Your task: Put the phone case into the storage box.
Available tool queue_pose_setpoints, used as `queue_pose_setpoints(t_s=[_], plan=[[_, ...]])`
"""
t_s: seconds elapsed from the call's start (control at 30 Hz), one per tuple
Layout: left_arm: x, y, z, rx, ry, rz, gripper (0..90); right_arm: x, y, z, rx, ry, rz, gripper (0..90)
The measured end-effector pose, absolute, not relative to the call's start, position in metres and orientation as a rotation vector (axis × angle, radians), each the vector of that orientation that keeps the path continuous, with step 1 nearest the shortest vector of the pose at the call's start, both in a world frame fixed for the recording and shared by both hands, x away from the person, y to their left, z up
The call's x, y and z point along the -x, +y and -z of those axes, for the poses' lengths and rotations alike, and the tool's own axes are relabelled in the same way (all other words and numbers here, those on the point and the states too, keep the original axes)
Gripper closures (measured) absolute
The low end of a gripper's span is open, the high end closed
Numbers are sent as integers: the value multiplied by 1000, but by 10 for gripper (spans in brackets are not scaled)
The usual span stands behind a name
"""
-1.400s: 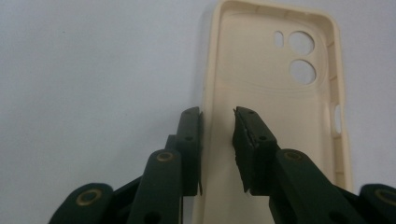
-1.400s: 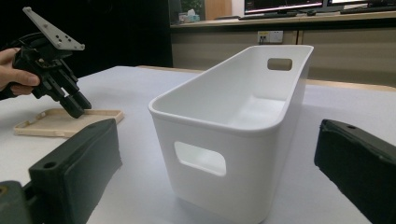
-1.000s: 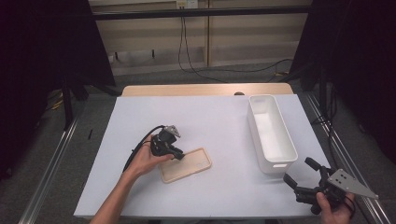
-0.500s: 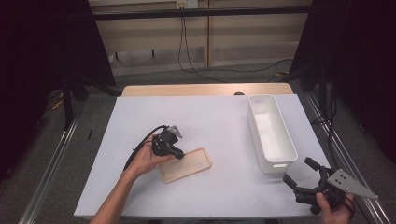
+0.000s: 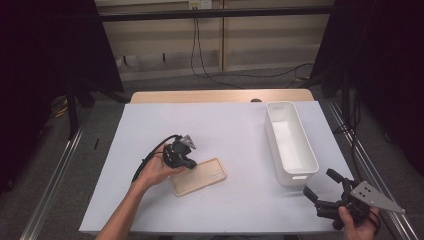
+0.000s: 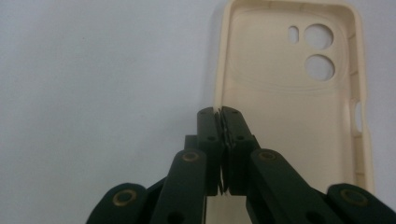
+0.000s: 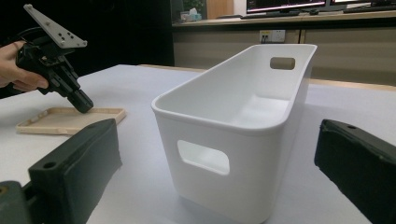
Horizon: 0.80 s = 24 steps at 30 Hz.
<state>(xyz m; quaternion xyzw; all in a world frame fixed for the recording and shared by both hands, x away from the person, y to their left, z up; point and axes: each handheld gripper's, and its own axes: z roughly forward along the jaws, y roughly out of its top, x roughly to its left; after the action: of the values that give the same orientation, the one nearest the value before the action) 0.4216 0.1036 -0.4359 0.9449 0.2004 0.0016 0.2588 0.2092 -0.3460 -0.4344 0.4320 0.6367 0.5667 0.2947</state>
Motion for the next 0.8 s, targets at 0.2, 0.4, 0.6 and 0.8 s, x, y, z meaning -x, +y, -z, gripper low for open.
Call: queue_pose_setpoints(t_s=[0.2,0.4,0.6,0.8], plan=[[-420,104,436,-2550,556,-21,878,-209,-346,434,-1149,1698,-1509,1],[-420,108,437,-2517,589,-4,877,-209,-346,434,-1149,1698,-1508,1],[-420,109,438,-2504,612,-5,877,-209,-346,434,-1149,1698,-1508,1],[-418,112,438,-2471,622,-31,877,-209,-347,435,-1147,1699,-1506,1]])
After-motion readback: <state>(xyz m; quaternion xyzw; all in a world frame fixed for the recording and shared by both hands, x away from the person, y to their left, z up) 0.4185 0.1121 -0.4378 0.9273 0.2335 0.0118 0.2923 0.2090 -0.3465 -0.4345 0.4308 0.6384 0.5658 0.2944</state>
